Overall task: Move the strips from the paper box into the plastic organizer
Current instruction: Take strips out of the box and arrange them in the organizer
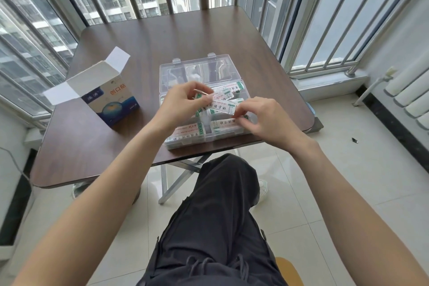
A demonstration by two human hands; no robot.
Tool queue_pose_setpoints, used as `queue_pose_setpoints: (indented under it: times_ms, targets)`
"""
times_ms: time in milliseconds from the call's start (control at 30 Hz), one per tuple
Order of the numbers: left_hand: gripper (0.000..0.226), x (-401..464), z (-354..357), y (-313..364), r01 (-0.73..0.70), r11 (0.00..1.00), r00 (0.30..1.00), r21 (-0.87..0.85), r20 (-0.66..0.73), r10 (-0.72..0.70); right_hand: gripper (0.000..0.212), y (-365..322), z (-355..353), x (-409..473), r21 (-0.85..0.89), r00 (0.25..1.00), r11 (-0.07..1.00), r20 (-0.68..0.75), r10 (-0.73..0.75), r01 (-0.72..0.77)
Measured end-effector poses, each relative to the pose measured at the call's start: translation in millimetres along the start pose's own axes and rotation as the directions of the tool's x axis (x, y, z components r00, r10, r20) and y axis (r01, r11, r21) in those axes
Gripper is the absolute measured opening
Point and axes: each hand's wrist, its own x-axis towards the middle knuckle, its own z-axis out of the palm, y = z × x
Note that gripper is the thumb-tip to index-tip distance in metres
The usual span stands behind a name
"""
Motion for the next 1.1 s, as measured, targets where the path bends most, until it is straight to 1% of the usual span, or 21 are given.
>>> queue_pose_setpoints:
  times_ms: [100, 200, 267, 333, 400, 433, 500, 600, 700, 833, 967, 1100]
  targets:
    - [0.005, -0.5, 4.6, -1.1, -0.027, 0.998, 1.0, 0.056, 0.013, 0.026, 0.008, 0.3, -5.2, -3.4, 0.056, 0.992, 0.994, -0.09, 0.094, -0.089]
    - [0.006, -0.9, 14.5, -3.0, -0.074, 0.99, 0.997, 0.116, 0.011, 0.073, 0.01, 1.5, -11.1, -8.4, 0.132, 0.962, 0.976, -0.19, 0.196, -0.172]
    - [0.006, -1.7, 22.3, -1.7, -0.12, 0.976, 0.993, 0.182, 0.007, 0.121, 0.011, 2.5, -12.5, -10.5, 0.163, 0.951, 0.966, -0.207, 0.23, -0.198]
    - [0.006, -2.6, 28.6, 0.5, -0.167, 0.954, 0.986, 0.25, 0.018, 0.168, 0.021, 3.5, -11.8, -11.6, 0.166, 0.954, 0.964, -0.185, 0.235, -0.206]
    - [0.006, -2.5, 32.8, 1.2, -0.208, 0.933, 0.978, 0.295, 0.031, 0.208, 0.033, 4.6, -10.6, -12.2, 0.15, 0.966, 0.968, -0.128, 0.223, -0.203]
    - [0.007, -2.3, 34.2, 1.0, -0.22, 0.922, 0.975, 0.318, 0.034, 0.221, 0.035, 5.2, -9.7, -12.1, 0.141, 0.971, 0.969, -0.099, 0.216, -0.201]
    - [0.01, -2.0, 35.7, -0.4, -0.224, 0.904, 0.973, 0.365, 0.033, 0.227, 0.031, 6.1, -8.4, -11.4, 0.126, 0.977, 0.973, -0.07, 0.202, -0.193]
    - [0.011, -4.2, 35.1, -3.8, -0.24, 0.874, 0.969, 0.422, 0.052, 0.241, 0.016, 7.0, -6.3, -9.2, 0.092, 0.984, 0.982, -0.053, 0.17, -0.164]
    - [0.011, -9.0, 33.5, -6.0, -0.296, 0.807, 0.951, 0.511, 0.074, 0.301, 0.006, 6.9, -5.3, -7.1, 0.053, 0.987, 0.986, -0.03, 0.157, -0.155]
    - [0.017, -13.0, 30.9, -5.4, -0.32, 0.719, 0.93, 0.617, 0.059, 0.362, 0.001, 6.3, -8.1, -4.8, 0.029, 0.986, 0.986, 0.003, 0.166, -0.166]
    - [0.017, -16.0, 21.4, -6.1, -0.296, 0.708, 0.93, 0.641, 0.023, 0.368, 0.006, 6.1, -11.0, -1.7, 0.03, 0.983, 0.983, 0.034, 0.181, -0.182]
    - [0.017, -17.5, 17.5, -7.3, -0.323, 0.671, 0.925, 0.668, 0.071, 0.374, 0.003, 4.3, -12.4, -1.7, -0.004, 0.981, 0.982, 0.045, 0.189, -0.189]
